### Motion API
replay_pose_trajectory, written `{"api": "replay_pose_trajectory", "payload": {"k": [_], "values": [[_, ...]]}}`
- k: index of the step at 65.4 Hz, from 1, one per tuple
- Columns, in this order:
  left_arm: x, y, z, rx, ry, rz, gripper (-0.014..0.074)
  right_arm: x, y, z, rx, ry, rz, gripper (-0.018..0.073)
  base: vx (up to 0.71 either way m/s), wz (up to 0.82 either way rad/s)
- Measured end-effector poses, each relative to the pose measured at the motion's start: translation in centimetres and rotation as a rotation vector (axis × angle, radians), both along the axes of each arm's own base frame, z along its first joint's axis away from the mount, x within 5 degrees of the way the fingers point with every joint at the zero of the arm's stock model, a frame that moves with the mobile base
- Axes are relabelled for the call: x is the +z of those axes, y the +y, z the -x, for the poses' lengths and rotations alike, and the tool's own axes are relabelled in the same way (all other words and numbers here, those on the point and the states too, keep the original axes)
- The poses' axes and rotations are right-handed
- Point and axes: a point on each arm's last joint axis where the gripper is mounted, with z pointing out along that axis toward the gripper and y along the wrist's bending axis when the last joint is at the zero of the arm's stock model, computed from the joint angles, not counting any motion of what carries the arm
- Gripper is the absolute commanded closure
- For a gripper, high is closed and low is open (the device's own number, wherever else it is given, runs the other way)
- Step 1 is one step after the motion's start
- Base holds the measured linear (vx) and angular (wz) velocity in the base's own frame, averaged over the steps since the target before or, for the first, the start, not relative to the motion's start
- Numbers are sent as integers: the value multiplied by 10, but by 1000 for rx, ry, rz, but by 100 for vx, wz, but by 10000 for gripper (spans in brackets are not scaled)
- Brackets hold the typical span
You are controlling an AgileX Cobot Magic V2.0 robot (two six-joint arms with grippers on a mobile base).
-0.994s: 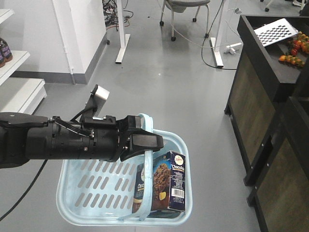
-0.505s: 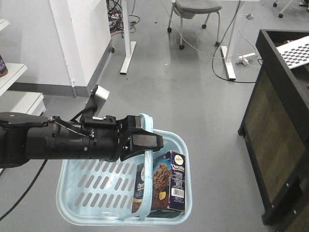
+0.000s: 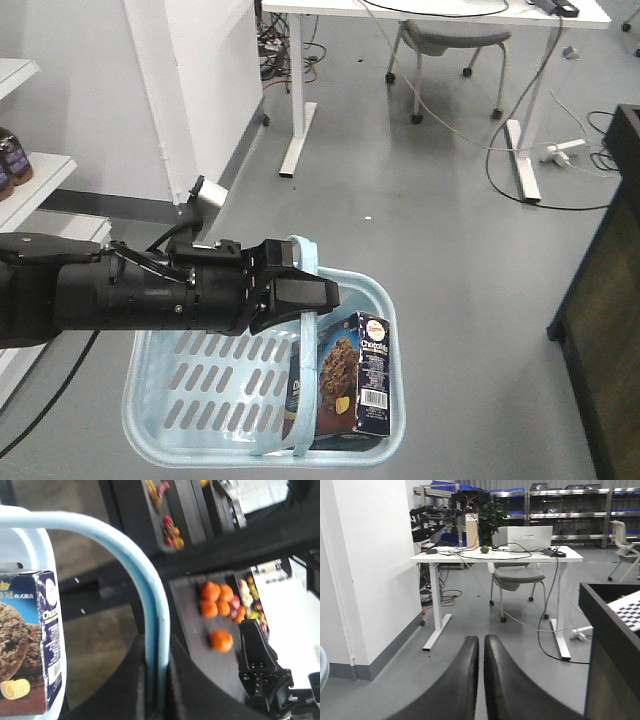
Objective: Left arm holds basket, right arm returns cookies
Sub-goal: 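Turn the base toward the snack shelves while holding the basket, then drive up to the shelf with yellow drink bottles holding the basket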
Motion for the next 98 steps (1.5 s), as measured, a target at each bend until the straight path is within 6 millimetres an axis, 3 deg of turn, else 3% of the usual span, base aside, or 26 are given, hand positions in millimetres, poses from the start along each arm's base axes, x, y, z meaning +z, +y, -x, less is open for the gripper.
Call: {"api": "replay_pose_trajectory", "payload": {"k": [98], "values": [[0, 0, 0, 2, 0, -2, 599, 0, 0, 0, 0, 0, 0, 566, 24, 73]]}}
